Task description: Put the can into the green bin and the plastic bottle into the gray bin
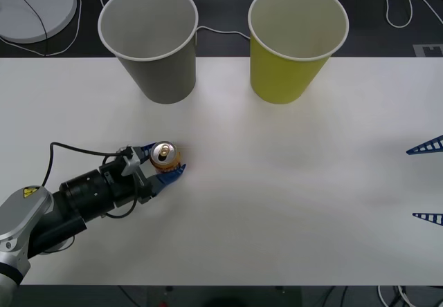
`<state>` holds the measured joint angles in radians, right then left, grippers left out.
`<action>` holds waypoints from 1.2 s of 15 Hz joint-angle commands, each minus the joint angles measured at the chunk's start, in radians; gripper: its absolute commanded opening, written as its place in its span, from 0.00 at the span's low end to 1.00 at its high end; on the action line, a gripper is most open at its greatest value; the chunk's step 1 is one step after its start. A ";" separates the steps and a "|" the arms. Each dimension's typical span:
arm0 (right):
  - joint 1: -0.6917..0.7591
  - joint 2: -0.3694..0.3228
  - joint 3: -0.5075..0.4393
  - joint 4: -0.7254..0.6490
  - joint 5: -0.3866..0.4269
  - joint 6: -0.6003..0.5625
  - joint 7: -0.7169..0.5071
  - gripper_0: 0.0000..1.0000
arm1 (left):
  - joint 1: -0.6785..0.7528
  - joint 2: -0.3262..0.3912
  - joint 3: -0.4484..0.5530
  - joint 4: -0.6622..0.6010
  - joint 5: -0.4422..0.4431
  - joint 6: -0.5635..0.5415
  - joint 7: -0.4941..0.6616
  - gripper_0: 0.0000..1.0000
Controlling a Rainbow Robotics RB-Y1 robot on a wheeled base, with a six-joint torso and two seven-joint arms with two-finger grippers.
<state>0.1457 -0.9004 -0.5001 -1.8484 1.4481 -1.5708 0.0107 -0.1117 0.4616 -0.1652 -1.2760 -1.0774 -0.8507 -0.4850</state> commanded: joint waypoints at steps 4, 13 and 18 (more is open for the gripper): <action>0.000 0.000 0.000 0.000 0.000 0.000 0.000 1.00 | -0.003 0.000 -0.001 0.000 -0.001 -0.002 0.011 0.00; 0.000 0.000 0.000 0.000 0.000 0.000 0.000 1.00 | -0.005 0.155 0.001 -0.174 -0.087 -0.016 0.327 0.00; 0.000 0.000 0.000 0.000 0.000 0.000 0.000 1.00 | -0.003 0.276 0.018 -0.295 -0.182 -0.065 0.528 0.00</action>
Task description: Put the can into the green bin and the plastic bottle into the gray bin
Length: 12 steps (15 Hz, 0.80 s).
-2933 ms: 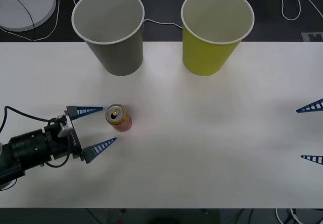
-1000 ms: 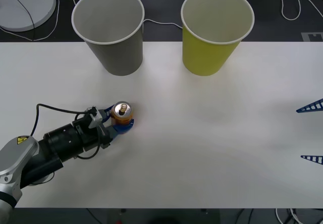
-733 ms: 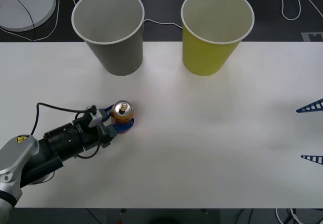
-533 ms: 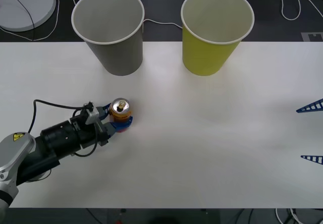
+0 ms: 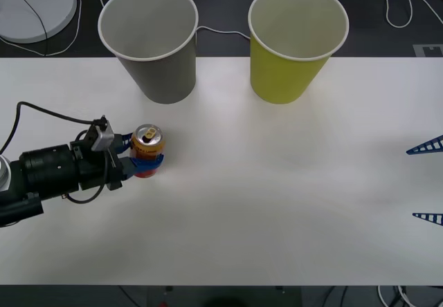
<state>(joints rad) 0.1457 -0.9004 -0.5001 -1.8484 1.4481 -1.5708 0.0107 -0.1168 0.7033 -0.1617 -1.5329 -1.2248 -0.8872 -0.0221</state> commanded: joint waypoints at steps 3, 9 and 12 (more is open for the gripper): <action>0.000 0.000 0.000 0.000 0.000 0.000 0.000 1.00 | 0.000 0.073 0.100 -0.130 -0.140 -0.148 0.231 0.00; 0.000 0.000 0.000 0.000 0.000 0.000 0.000 1.00 | 0.000 0.156 0.251 -0.490 -0.380 -0.355 0.734 0.00; 0.000 0.000 0.000 0.000 0.000 0.000 0.000 1.00 | -0.037 0.246 0.264 -0.641 -0.420 -0.398 0.979 0.00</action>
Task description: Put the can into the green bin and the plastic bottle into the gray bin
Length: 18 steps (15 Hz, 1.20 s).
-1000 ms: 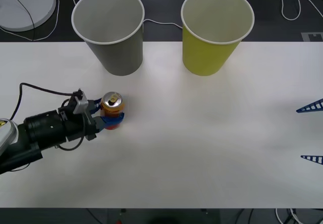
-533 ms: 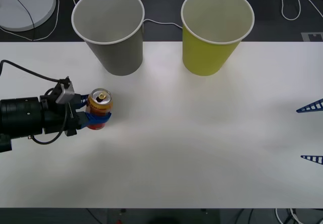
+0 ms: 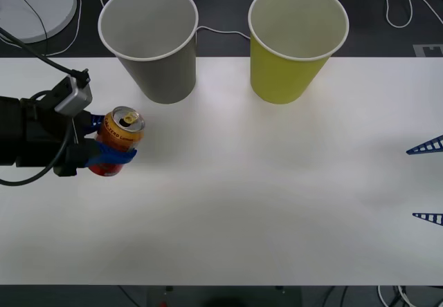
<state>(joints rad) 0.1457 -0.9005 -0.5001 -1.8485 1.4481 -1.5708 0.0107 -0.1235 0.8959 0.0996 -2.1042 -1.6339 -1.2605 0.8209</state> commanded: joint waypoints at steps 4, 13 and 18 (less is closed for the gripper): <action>0.000 0.000 0.000 0.000 0.000 0.000 0.000 1.00 | -0.298 0.163 -0.113 -0.054 -0.052 -0.111 0.425 0.00; 0.000 0.000 0.000 0.000 0.000 0.000 0.000 1.00 | -0.904 0.097 -0.433 0.228 -0.027 -0.283 0.455 0.00; 0.000 0.000 0.000 0.000 0.000 0.000 0.000 1.00 | -1.128 -0.100 -0.483 0.356 -0.090 -0.310 0.509 0.01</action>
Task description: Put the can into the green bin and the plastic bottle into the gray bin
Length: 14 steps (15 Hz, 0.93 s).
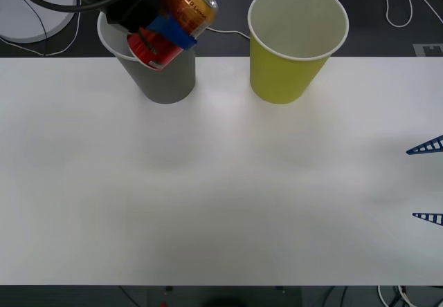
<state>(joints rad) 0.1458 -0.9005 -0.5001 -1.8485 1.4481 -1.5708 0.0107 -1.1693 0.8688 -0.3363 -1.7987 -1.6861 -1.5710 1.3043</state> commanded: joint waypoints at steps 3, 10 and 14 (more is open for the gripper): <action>0.000 0.000 0.000 0.000 0.000 0.000 0.000 1.00 | -0.237 -0.182 -0.151 0.162 -0.092 0.000 0.027 0.00; 0.000 0.000 0.000 0.000 0.000 0.000 0.000 1.00 | -0.543 -0.419 -0.371 0.634 -0.110 0.108 0.030 0.01; 0.000 0.000 0.000 0.000 0.000 0.000 0.000 1.00 | -0.635 -0.536 -0.454 0.900 -0.096 0.261 0.032 0.01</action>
<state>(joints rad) 0.1457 -0.9005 -0.5001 -1.8485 1.4481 -1.5708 0.0107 -1.7952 0.3528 -0.7854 -0.9454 -1.7843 -1.3416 1.3359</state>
